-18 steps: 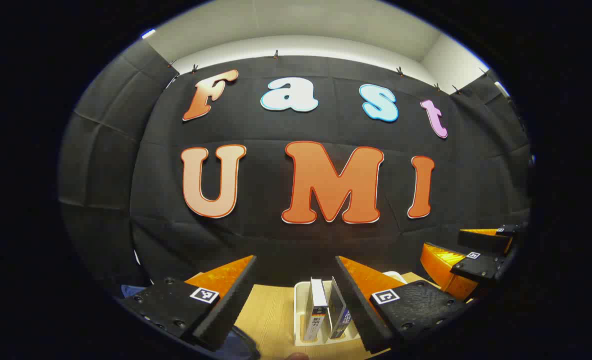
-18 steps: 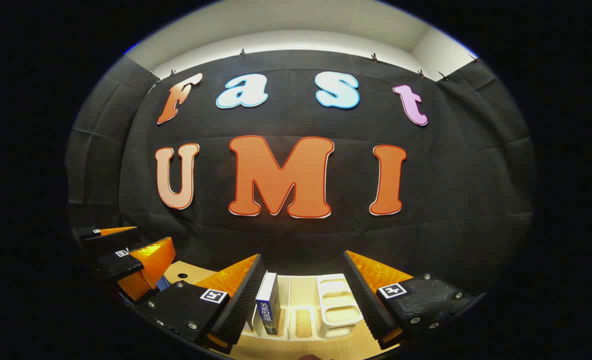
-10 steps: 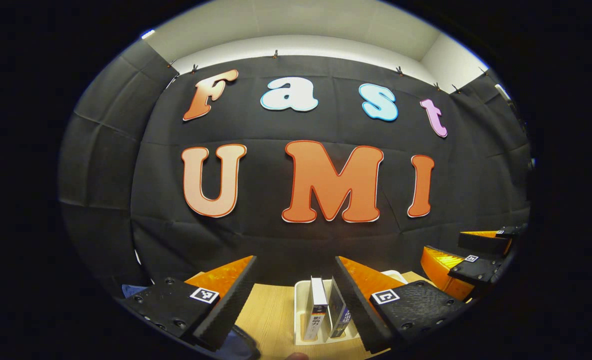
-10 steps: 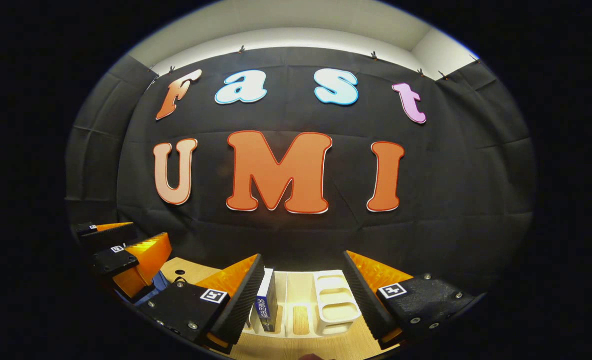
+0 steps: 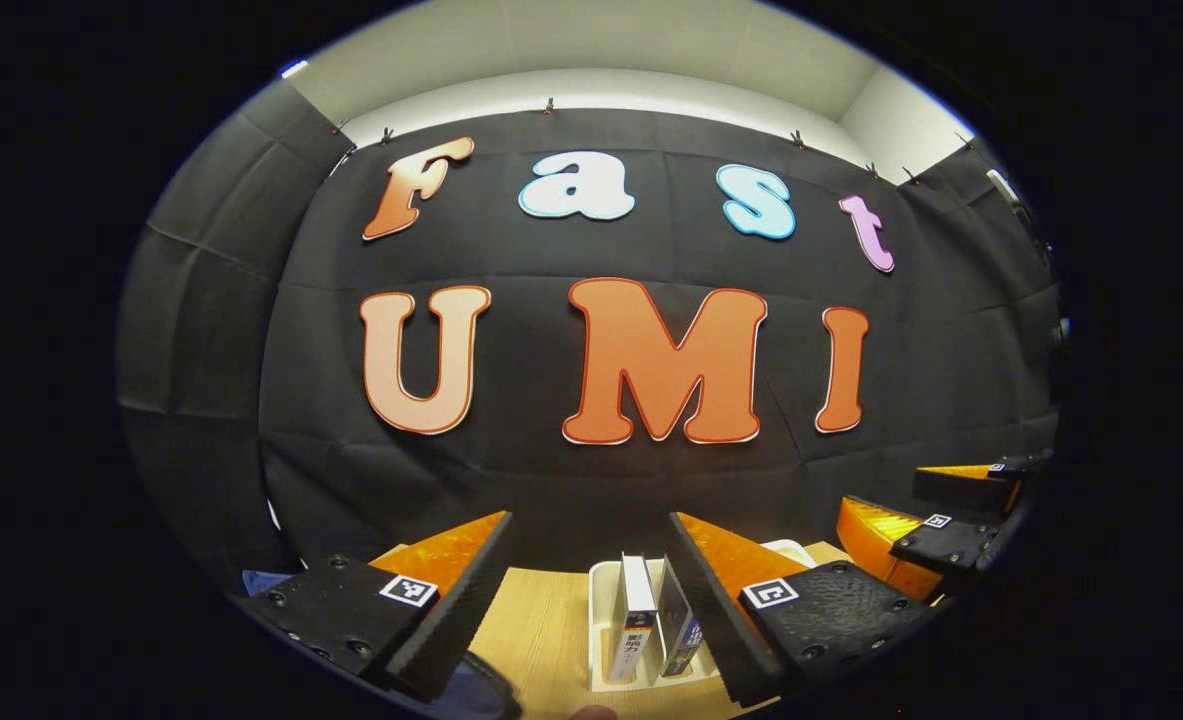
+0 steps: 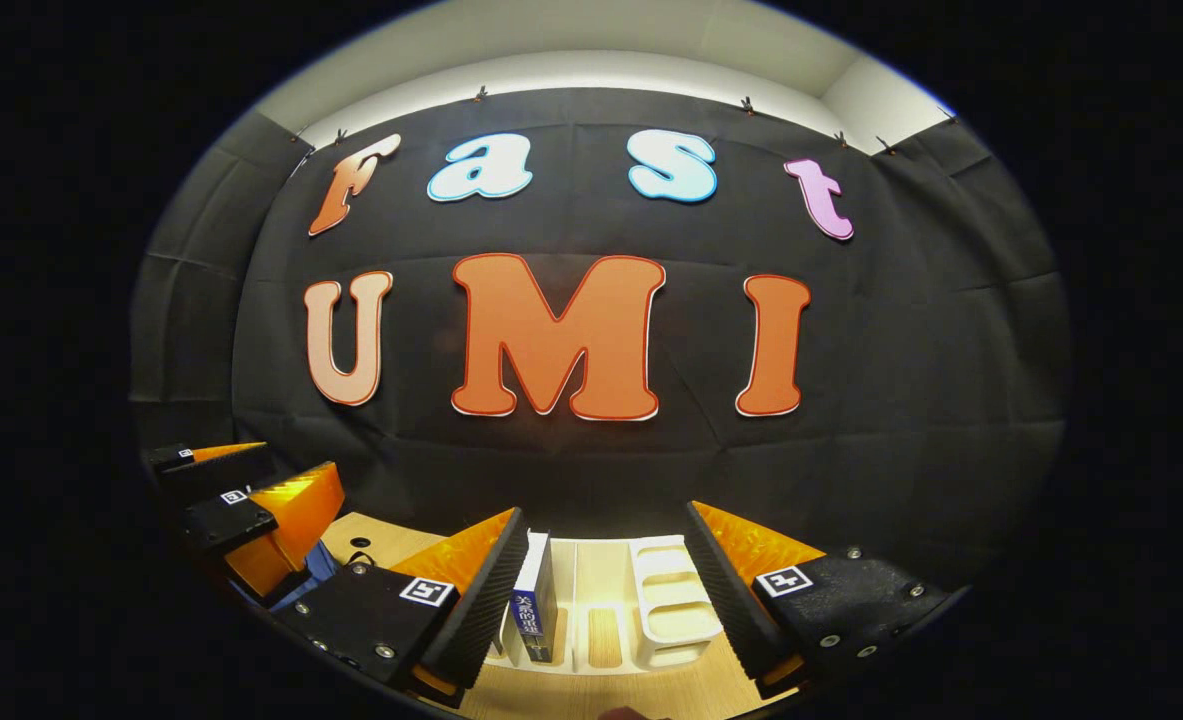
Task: Open the schoolbag, grab two books from the bookshelf and put them into the schoolbag.
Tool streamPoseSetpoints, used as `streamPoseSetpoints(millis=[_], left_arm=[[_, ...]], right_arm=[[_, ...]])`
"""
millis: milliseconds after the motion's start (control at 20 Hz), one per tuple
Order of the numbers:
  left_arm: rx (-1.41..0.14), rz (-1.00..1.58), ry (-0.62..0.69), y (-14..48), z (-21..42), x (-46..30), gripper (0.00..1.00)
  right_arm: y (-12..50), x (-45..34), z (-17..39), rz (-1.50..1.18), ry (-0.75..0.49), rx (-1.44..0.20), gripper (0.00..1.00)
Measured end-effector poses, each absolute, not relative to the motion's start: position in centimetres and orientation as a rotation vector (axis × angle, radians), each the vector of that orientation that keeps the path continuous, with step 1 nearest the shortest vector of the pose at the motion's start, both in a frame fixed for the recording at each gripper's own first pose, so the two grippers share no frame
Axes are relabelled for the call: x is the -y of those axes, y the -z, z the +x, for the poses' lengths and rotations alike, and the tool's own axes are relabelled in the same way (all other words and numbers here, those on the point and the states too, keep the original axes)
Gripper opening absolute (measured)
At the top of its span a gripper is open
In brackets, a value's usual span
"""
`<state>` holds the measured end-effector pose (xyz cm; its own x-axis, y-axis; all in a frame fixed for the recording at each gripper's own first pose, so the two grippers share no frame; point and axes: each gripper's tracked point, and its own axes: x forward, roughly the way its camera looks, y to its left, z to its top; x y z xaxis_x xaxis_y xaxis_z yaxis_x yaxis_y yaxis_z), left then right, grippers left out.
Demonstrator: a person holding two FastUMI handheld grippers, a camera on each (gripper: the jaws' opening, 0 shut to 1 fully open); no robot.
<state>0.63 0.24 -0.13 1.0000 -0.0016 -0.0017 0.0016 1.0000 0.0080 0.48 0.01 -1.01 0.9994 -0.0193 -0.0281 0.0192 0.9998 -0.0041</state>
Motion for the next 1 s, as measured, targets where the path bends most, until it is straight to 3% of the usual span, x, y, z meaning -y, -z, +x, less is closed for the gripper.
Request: streamPoseSetpoints(millis=[1000], left_arm=[[0.009,0.013,-0.004,-0.02,1.26,-1.14,0.95]], right_arm=[[1.28,-0.75,1.09,-0.024,0.003,-0.036,0.93]])
